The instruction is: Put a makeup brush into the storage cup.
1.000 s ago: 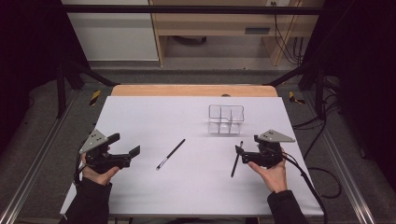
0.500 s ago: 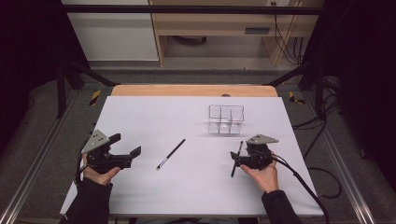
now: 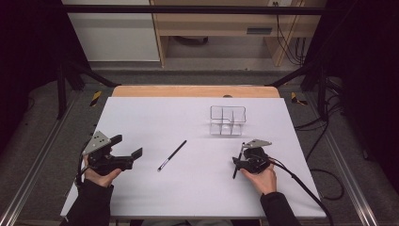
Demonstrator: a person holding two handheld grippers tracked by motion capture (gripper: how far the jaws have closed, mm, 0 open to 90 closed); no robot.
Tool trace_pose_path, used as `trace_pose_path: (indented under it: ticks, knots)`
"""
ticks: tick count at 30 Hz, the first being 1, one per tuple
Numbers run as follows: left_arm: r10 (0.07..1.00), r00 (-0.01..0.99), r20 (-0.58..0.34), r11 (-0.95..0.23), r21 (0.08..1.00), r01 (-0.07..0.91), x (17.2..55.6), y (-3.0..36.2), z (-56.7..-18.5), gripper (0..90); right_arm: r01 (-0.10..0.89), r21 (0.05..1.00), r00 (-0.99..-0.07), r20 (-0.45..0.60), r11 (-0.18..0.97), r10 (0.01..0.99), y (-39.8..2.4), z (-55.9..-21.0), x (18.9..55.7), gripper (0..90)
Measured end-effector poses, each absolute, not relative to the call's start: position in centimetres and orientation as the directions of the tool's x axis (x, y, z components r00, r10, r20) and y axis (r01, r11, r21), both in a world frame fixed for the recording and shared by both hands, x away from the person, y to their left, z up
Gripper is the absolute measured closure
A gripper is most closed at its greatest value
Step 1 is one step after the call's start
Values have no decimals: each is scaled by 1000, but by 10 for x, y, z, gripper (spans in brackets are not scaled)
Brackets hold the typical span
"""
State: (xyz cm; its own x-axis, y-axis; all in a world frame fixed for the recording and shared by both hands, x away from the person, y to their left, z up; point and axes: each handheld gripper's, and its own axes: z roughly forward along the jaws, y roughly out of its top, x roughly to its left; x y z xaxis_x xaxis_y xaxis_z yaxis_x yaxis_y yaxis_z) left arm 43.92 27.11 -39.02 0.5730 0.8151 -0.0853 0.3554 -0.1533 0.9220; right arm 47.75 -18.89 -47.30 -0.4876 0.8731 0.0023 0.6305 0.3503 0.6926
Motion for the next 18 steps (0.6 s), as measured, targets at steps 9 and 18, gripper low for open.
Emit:
trace_pose_path:
  ticks: [9,18]
  knots:
    - [815,573,-85,-155,921,357,440,271,-391,42,627,683,-511,-3,375,860,-188,-476,478,560]
    - [814,574,-85,-154,922,356,439,270,-390,44,621,676,-533,-7,396,846,-189,-474,477,663]
